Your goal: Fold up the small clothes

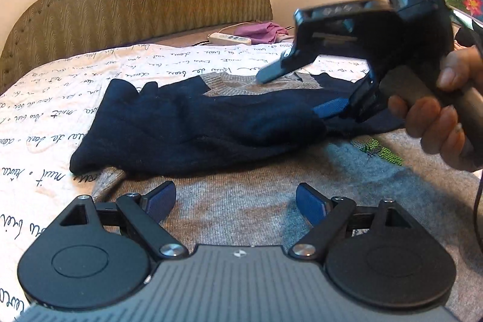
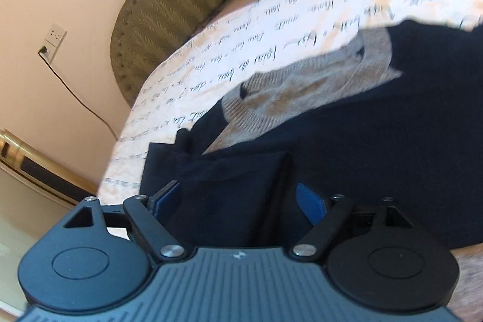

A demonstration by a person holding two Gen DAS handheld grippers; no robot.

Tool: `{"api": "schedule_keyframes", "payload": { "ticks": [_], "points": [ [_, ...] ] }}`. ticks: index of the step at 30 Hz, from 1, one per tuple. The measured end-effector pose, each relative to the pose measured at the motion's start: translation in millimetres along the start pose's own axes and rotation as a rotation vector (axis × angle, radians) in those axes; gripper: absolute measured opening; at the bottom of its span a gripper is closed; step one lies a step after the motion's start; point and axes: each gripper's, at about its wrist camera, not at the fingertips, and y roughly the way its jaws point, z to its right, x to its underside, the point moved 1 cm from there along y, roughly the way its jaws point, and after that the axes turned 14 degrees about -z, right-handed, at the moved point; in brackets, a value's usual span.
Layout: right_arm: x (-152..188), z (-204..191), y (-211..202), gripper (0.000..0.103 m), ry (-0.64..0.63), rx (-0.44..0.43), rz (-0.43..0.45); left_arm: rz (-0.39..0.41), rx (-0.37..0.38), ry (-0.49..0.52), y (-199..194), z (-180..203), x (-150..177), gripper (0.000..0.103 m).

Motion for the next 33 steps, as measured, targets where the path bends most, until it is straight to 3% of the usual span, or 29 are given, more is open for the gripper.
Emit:
{"api": "schedule_keyframes", "payload": {
  "ticks": [2,6,8,9,11,13,17,22,28,33],
  "points": [
    [-1,-1,6,0.084,-0.007,0.010,-0.016,-0.005,0.000,-0.001,2,-1,-1,0.089],
    [2,-6,6,0.081,-0.007,-0.063,-0.015,-0.020,0.003,-0.007,4,-1,-3,0.091],
    [3,-10,11,0.047,-0.041,-0.025,-0.038,-0.025,0.003,-0.007,5,-1,-3,0.091],
    [3,-11,14,0.041,-0.050,0.001,-0.046,-0.027,0.002,-0.006,6,-1,-5,0.091],
    [4,-10,15,0.018,-0.064,0.022,-0.036,-0.027,0.000,-0.005,6,-1,-4,0.092],
    [4,-10,15,0.010,-0.080,0.034,-0.022,-0.029,-0.001,-0.006,6,-1,-4,0.092],
    [-3,-21,4,0.008,-0.158,0.057,-0.004,-0.032,0.000,-0.005,7,-2,-5,0.092],
    [-25,-20,-44,0.008,-0.186,0.084,0.099,-0.031,0.001,0.001,8,-2,-5,0.092],
    [-37,53,-97,0.008,-0.035,0.223,0.173,-0.031,0.001,0.003,9,-2,-6,0.092],
    [-22,101,-96,0.008,0.055,0.246,0.158,-0.036,-0.009,0.013,11,0,-7,0.092]
  ]
}}
